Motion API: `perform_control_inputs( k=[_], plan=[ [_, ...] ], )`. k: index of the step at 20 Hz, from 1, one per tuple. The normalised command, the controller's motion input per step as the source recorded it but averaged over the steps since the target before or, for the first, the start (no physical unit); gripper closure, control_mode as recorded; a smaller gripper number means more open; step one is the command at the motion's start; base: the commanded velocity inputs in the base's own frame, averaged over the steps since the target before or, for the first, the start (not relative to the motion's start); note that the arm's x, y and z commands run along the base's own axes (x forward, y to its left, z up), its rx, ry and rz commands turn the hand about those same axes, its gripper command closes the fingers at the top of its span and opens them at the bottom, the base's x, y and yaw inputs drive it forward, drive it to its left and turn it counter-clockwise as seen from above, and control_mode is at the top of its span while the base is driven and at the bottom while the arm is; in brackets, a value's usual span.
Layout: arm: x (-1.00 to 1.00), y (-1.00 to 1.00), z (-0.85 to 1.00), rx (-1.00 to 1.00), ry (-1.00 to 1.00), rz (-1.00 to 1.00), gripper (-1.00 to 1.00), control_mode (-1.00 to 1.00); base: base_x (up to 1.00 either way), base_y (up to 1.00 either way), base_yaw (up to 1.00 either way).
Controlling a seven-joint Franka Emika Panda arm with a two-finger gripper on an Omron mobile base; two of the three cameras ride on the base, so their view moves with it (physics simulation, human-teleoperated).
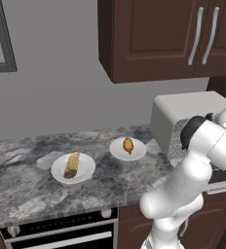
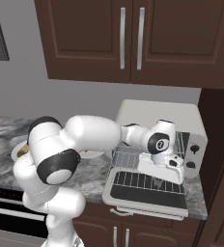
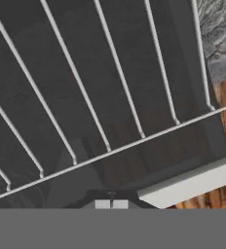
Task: Open the toaster oven door. Place the baguette on the bottom rack in the toaster oven and place the chicken drumstick on the top rack.
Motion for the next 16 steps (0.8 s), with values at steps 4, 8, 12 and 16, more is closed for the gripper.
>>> perform_control_inputs(
  k=[4, 8, 12, 16],
  plan=[
    [-0.14, 0.29, 0.28, -0.05, -0.07, 0.0, 1.0, -1.0, 0.0, 0.0, 0.0],
    [-0.08, 0.35, 0.29, -0.01, -0.03, 0.0, 1.0, -1.0, 0.0, 0.0, 0.0],
    [-0.04, 0.48, 0.24, 0.0, 0.0, 0.0, 1.0, -1.0, 0.0, 0.0, 0.0],
    [-0.01, 0.52, 0.2, -0.01, 0.03, 0.0, 1.0, -1.0, 0.0, 0.0, 0.0]
  ],
)
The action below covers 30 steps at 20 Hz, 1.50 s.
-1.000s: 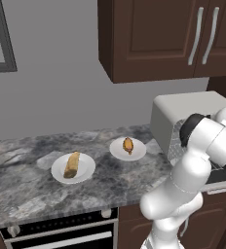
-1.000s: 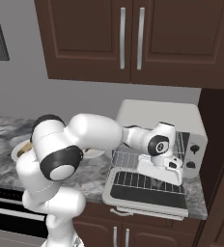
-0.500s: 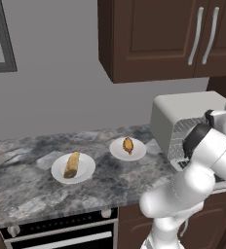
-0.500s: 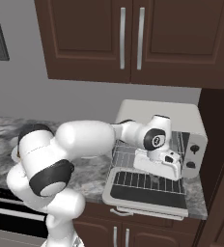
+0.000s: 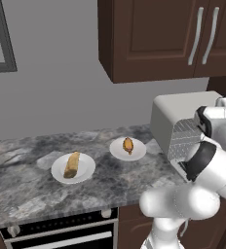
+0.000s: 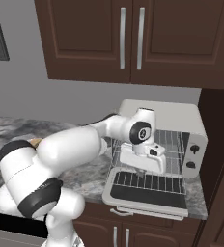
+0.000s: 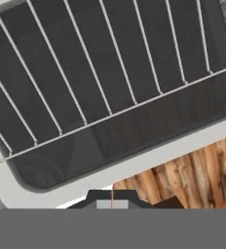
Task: Open the toaster oven door. Place the baguette on the bottom rack in the toaster oven and place the chicken drumstick on the top rack.
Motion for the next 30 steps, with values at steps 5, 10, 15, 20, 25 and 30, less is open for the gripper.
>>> perform_control_inputs(
  k=[5, 10, 15, 20, 25, 30],
  plan=[
    [-0.02, 0.51, 0.2, -0.05, 0.01, 0.04, 1.0, -1.0, 0.0, 0.0, 0.0],
    [-0.05, 0.61, 0.04, -0.01, -0.01, 0.01, -1.0, -1.0, 0.0, 0.0, 0.0],
    [0.01, 0.7, 0.04, -0.04, 0.0, 0.0, -1.0, -1.0, 0.0, 0.0, 0.0],
    [0.0, 0.71, 0.02, -0.02, -0.01, 0.0, -1.0, -1.0, 0.0, 0.0, 0.0],
    [0.0, 0.79, 0.01, -0.05, -0.03, 0.0, -1.0, -1.0, 0.0, 0.0, 0.0],
    [0.09, 0.84, 0.0, -0.08, -0.01, -0.04, -1.0, -1.0, 0.0, 0.0, 0.0]
  ],
)
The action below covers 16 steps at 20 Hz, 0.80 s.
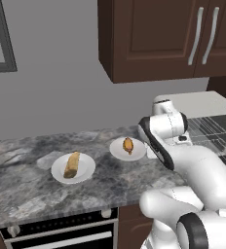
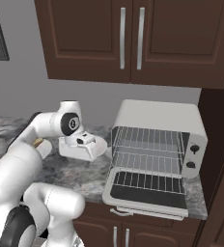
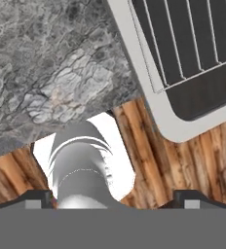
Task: Open the toaster oven door. Place the baguette on the bottom rack in the toaster oven and place the chicken drumstick on the top rack.
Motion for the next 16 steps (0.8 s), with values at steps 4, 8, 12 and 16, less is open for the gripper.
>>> perform_control_inputs(
  k=[4, 8, 12, 16],
  plan=[
    [0.21, 0.81, 0.0, -0.08, 0.0, -0.1, -1.0, -1.0, 0.0, 0.0, 0.0],
    [0.26, 0.71, 0.01, -0.01, 0.0, -0.05, -1.0, -1.0, 0.0, 0.0, 0.0],
    [0.29, 0.72, 0.03, 0.0, -0.02, -0.04, -1.0, -1.0, 0.0, 0.0, 0.0],
    [0.35, 0.71, 0.01, 0.0, -0.18, -0.02, -1.0, -1.0, 0.0, 0.0, 0.0]
  ],
)
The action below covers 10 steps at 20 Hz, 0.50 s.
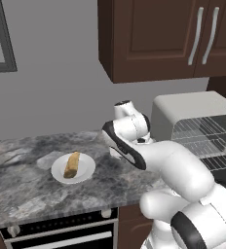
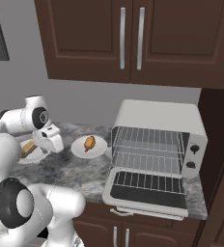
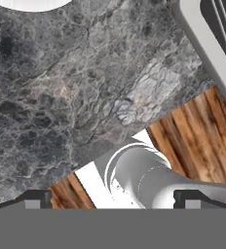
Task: Open the toaster oven door. Place the baguette on the bottom rack in the toaster oven and place the chicken drumstick on the top rack.
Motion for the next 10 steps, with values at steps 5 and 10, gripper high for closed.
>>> perform_control_inputs(
  k=[5, 10],
  plan=[
    [0.32, 0.6, 0.0, 0.01, -0.25, 0.0, -1.0, -1.0, 0.0, 0.0, 0.0],
    [0.37, 0.58, 0.01, 0.04, -0.17, 0.01, -1.0, -1.0, 0.0, 0.0, 0.0]
  ],
)
